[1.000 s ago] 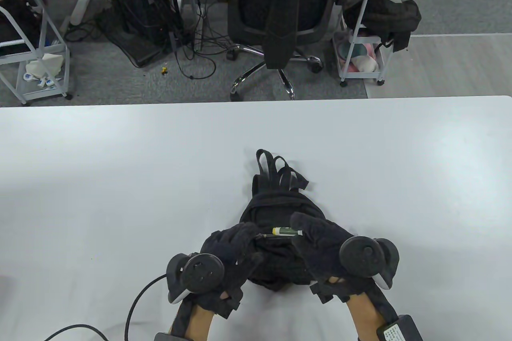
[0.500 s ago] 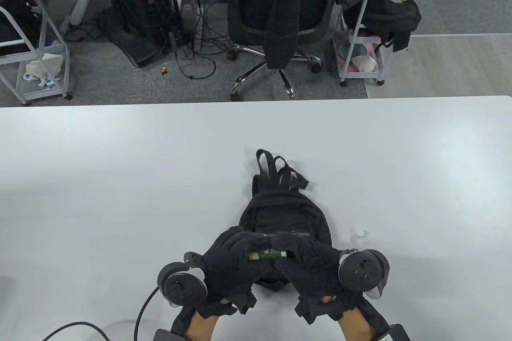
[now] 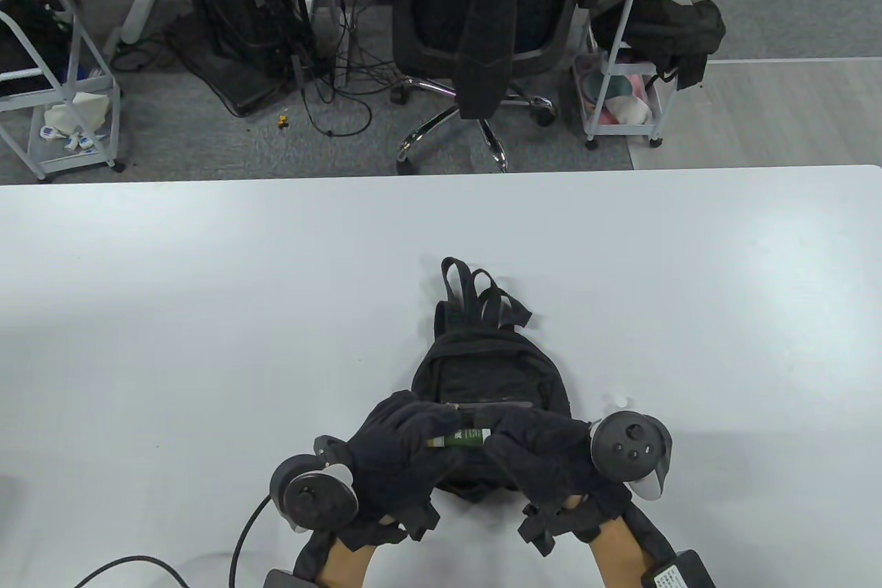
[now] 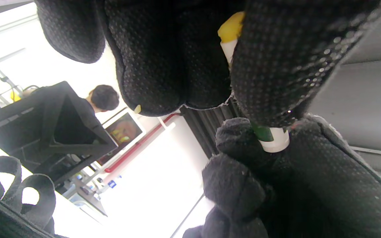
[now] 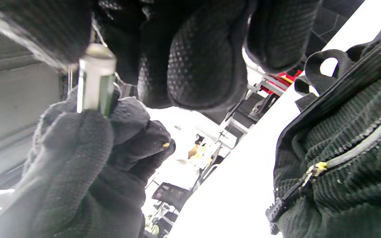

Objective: Apply lubricant on backpack

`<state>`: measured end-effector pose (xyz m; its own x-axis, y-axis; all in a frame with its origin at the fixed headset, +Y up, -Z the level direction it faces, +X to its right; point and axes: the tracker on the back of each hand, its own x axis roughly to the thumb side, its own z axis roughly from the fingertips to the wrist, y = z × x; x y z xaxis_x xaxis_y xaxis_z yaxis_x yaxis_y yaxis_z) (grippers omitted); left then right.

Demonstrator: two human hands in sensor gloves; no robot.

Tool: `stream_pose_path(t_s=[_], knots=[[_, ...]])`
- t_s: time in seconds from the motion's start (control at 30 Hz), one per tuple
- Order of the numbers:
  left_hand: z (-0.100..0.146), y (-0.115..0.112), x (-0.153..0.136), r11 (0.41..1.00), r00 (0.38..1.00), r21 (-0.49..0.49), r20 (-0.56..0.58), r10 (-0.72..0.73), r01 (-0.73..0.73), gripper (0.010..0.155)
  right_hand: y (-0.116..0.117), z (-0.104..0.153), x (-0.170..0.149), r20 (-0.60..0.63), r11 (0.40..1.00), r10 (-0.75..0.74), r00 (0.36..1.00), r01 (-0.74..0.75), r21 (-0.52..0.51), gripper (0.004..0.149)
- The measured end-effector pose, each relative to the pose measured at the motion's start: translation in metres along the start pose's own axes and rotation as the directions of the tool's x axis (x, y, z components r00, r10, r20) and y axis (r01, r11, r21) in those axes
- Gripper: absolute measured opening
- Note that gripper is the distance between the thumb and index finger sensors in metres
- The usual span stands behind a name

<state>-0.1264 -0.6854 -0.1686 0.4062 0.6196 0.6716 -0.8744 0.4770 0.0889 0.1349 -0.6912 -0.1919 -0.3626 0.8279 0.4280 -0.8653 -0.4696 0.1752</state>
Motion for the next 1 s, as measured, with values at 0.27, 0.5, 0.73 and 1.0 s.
stream_pose_path(t_s=[0.27,0.5,0.73,1.0], knots=[[0.0000,-0.0017,0.0002,1.000,1.000,-0.003,0.000,-0.012,0.012,0.054,-0.0017,-0.0001,-0.0049,-0.045,0.999,0.019,0.999,-0.020,-0.028,0.055],[-0.0002,-0.0008,-0.0002,1.000,1.000,-0.010,0.001,-0.013,0.013,0.054,-0.0026,-0.0013,-0.0014,-0.016,1.000,-0.001,1.000,0.001,0.018,0.048],[-0.0002,-0.0023,0.0004,1.000,1.000,-0.011,0.001,-0.021,0.021,0.054,-0.0049,0.0002,-0.0035,-0.069,1.000,0.022,0.997,-0.023,-0.016,0.057],[0.0000,-0.0008,-0.0012,1.000,1.000,-0.010,-0.005,-0.012,0.012,0.054,-0.0030,-0.0003,0.0017,-0.036,1.000,0.029,0.999,-0.029,0.012,0.054]])
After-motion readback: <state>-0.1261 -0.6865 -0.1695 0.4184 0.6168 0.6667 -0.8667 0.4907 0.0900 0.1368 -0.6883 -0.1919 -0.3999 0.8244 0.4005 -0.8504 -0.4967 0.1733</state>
